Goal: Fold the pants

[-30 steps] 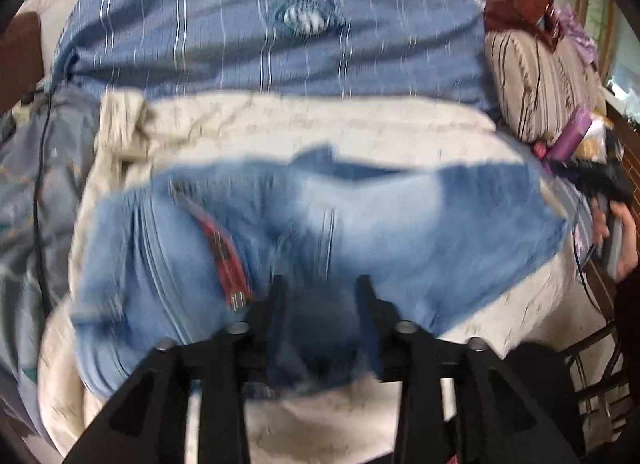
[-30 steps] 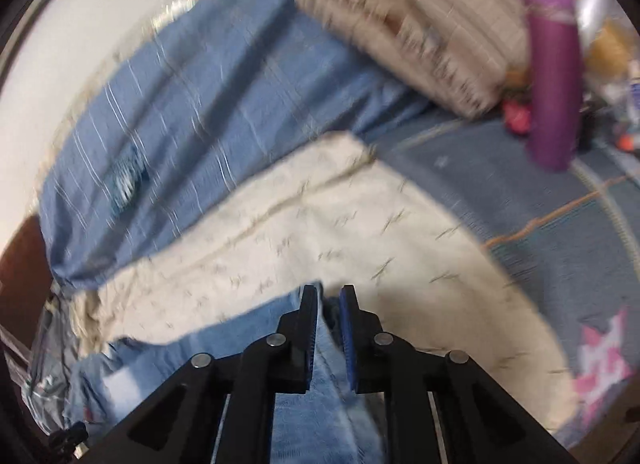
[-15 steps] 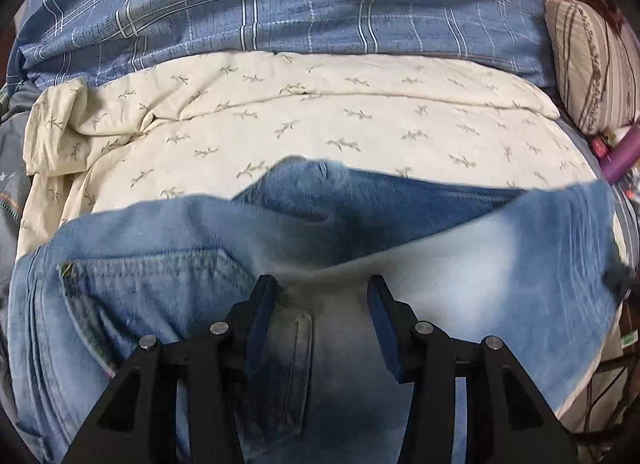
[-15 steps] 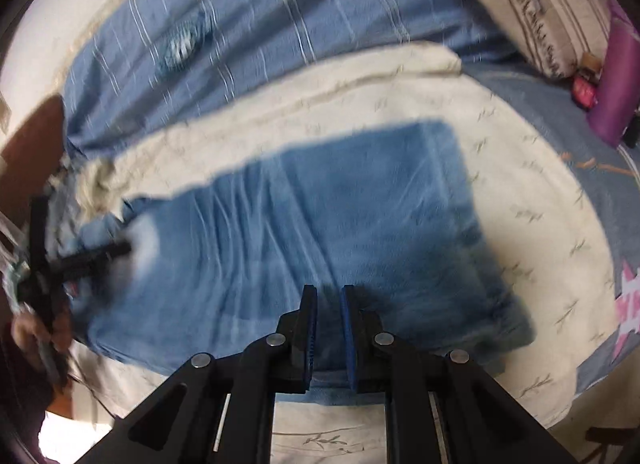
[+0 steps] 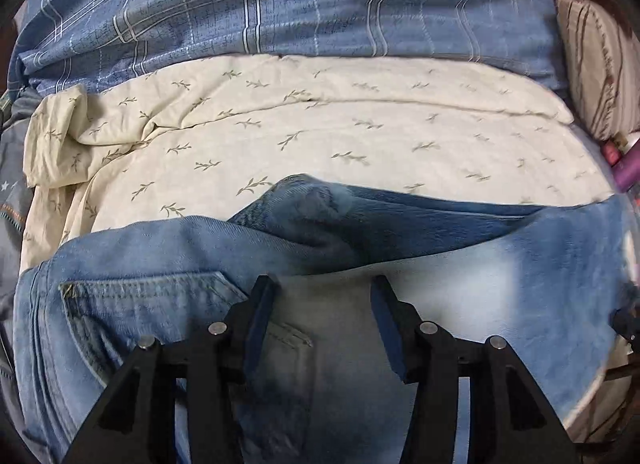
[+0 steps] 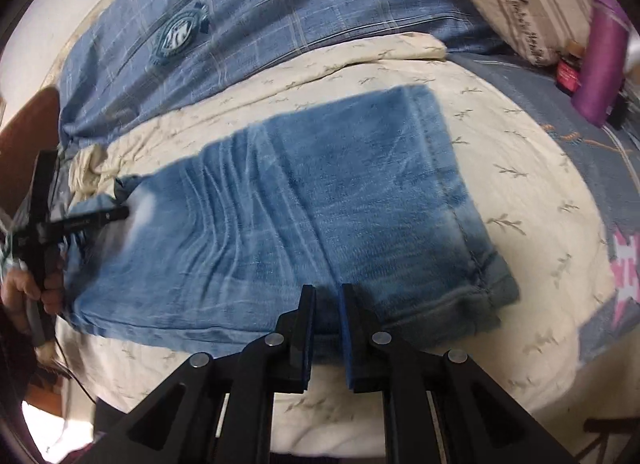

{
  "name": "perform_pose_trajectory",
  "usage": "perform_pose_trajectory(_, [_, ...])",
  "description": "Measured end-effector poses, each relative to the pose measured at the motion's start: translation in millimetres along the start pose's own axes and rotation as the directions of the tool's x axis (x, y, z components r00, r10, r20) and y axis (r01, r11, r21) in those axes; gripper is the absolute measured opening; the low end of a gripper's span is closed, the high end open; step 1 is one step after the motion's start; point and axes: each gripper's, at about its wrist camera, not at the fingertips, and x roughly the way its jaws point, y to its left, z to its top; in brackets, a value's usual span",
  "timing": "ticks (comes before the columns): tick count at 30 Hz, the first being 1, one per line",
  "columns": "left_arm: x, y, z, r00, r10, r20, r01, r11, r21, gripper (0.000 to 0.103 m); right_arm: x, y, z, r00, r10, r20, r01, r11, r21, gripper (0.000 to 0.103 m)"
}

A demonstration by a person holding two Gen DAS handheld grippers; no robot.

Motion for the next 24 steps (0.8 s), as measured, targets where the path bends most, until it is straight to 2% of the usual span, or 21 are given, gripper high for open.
perform_pose_trajectory(3, [-36,-9,-4,0.996,-0.028,0.084,0.026,0.999,0.026,0.053,-35,4,4,0.995,0.039,0.088,-0.041,0.999,0.017,0.014])
perform_pose_trajectory(6, [-77,-21,-10,0.987,-0.044,0.156,0.034,0.997,0.068,0.054,-69,13,7,0.989,0.036,0.145,-0.035,0.999,-0.005,0.014])
perform_pose_trajectory(8, [-104,-29,-14,0.98,-0.053,0.193,0.036,0.995,0.092,0.067,-89,22,7,0.985,0.026,0.172,-0.022,0.999,-0.024,0.014])
perform_pose_trajectory(11, [-152,-38,-27,0.959,-0.071,0.273,0.045,0.994,0.1,0.079,-117,32,3,0.979,0.03,0.204,-0.021,0.999,-0.046,0.014])
perform_pose_trajectory(13, [-178,-46,-33,0.953,-0.085,0.292,0.055,0.993,0.108,0.084,-131,39,-2,0.976,0.034,0.215,-0.022,0.998,-0.058,0.014])
perform_pose_trajectory(17, [-224,-66,-44,0.943,-0.119,0.31,0.073,0.985,0.158,0.086,-154,52,-16,0.971,0.045,0.235,-0.023,0.995,-0.094,0.014])
perform_pose_trajectory(20, [-255,-82,-52,0.937,-0.108,0.332,0.042,0.979,0.198,0.086,-166,58,-25,0.968,0.068,0.244,-0.036,0.991,-0.132,0.014])
perform_pose_trajectory(24, [-287,-93,-63,0.925,-0.104,0.367,0.033,0.98,0.195,0.087,-181,72,-36,0.964,0.087,0.253,-0.041,0.982,-0.182,0.014])
